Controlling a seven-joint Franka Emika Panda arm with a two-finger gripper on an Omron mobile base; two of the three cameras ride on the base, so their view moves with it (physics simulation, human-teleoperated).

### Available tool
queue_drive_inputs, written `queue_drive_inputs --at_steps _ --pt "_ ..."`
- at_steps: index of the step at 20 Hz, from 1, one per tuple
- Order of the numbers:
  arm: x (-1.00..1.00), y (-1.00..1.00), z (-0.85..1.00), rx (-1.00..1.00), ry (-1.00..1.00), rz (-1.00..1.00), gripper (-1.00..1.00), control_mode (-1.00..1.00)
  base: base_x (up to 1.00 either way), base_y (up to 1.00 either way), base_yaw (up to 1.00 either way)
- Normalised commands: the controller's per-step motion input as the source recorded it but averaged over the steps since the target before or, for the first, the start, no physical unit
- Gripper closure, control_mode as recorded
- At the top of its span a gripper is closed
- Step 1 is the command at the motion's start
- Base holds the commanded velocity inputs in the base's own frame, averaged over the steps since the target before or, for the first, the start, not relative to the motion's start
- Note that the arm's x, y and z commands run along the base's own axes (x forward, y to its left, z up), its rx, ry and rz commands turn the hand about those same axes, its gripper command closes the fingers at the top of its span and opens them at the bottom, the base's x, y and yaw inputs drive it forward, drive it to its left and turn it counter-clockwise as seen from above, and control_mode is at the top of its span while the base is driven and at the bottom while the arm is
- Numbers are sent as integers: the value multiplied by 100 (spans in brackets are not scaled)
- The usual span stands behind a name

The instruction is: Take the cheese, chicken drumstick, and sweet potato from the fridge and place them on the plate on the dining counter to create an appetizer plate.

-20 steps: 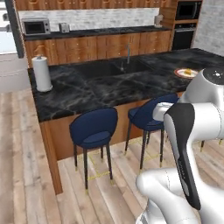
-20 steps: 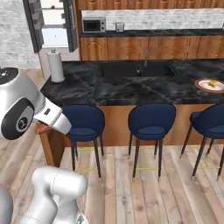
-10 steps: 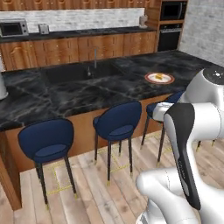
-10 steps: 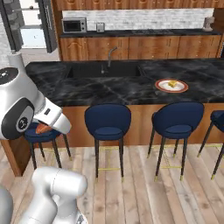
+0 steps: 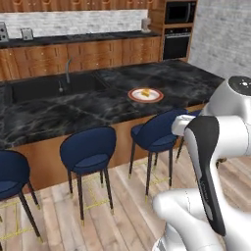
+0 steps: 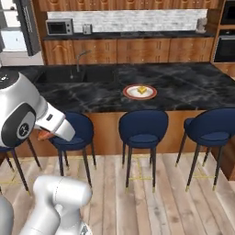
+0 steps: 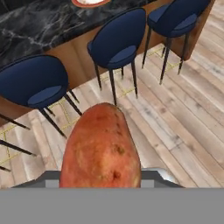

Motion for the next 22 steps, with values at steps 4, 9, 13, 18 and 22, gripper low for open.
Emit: queue_drive_inputs --at_steps 4,9,13,18,22 --pt "0 0 0 0 0 0 100 100 95 -93 0" --pt "0 0 0 0 0 0 100 100 100 -70 1" --pt "0 0 0 0 0 0 100 100 100 -30 2" --pt "0 0 0 0 0 0 100 100 100 0 5" --pt "0 0 0 0 0 0 100 100 100 0 9"
